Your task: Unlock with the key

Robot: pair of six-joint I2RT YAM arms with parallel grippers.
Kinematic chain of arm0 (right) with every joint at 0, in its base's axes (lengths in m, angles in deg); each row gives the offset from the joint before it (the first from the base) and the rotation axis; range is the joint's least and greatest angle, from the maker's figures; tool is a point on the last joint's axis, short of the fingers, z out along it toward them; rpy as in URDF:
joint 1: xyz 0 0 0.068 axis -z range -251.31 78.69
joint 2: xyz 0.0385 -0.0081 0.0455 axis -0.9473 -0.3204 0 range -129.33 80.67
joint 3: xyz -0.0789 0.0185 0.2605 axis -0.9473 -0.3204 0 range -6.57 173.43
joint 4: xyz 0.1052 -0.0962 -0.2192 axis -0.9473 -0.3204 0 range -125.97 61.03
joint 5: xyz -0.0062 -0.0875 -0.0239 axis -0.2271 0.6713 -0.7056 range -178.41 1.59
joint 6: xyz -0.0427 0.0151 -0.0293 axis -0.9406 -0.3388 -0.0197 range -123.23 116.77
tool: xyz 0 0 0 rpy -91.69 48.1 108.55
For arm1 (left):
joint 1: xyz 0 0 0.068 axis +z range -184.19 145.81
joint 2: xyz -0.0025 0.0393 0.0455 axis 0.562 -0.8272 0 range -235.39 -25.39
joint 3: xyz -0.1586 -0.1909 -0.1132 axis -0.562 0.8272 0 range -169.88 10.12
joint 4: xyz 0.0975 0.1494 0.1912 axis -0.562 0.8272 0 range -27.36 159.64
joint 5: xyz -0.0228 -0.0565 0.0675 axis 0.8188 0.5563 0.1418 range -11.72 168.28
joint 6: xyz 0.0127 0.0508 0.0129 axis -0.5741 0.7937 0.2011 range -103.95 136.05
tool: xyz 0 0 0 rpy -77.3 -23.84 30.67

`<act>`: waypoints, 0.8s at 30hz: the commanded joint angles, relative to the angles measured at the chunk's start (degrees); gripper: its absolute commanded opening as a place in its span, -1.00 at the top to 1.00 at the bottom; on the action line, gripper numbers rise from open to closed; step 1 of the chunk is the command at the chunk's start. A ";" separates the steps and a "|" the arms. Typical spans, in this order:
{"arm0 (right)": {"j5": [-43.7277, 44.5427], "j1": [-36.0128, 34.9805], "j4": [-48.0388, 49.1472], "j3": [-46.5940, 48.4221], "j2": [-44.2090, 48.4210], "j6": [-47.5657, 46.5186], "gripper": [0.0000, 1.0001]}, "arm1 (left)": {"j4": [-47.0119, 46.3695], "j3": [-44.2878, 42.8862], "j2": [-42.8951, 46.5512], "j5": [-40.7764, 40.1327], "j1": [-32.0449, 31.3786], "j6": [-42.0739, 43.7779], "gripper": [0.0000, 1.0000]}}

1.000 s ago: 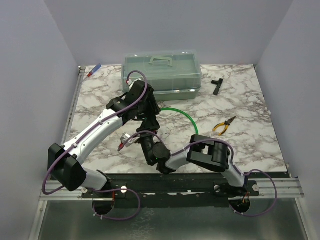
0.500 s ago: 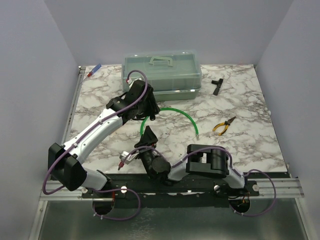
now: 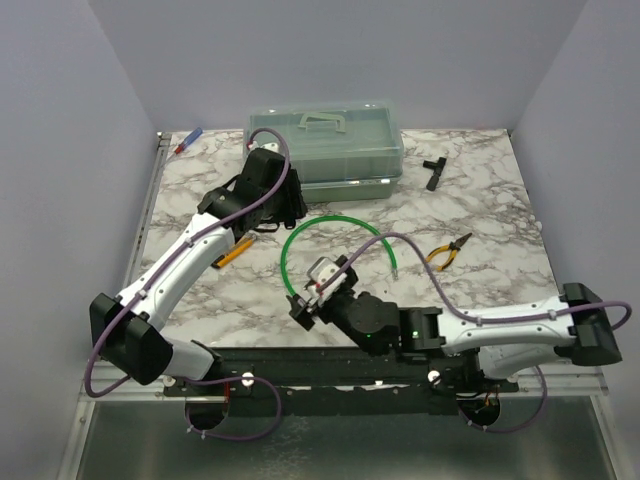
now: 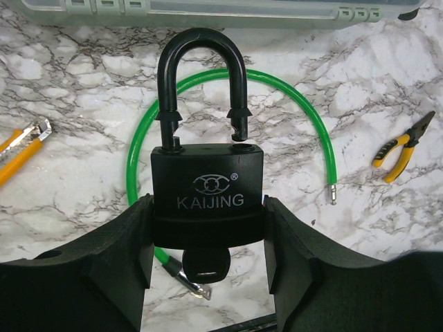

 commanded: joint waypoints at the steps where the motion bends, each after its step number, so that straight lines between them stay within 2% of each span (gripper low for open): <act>1: -13.09 5.22 -19.68 -3.86 10.17 26.25 -0.80 | -4.46 0.56 4.98 4.79 0.32 7.82 1.00; 5: -23.82 14.65 -20.68 -4.36 17.18 33.31 -0.77 | -7.75 4.72 7.79 9.52 0.33 11.75 1.00; 9: -30.03 23.82 -26.77 0.67 17.16 39.99 -0.79 | -12.85 9.30 11.60 11.02 0.31 14.67 1.00; 13: -50.79 40.31 -27.74 4.46 14.86 45.05 -0.79 | -15.23 11.14 13.96 12.29 0.32 17.67 1.00; 15: -58.31 45.97 -30.50 7.83 11.57 46.77 -0.78 | -15.82 11.75 14.92 13.93 0.35 19.68 1.00; 19: -66.94 51.69 -30.14 11.32 7.61 47.94 -0.78 | -19.04 14.53 16.65 15.00 0.33 23.25 1.00; 24: -73.59 52.66 -29.12 14.81 1.77 48.83 -0.76 | -25.21 19.18 18.83 20.97 0.33 25.61 1.00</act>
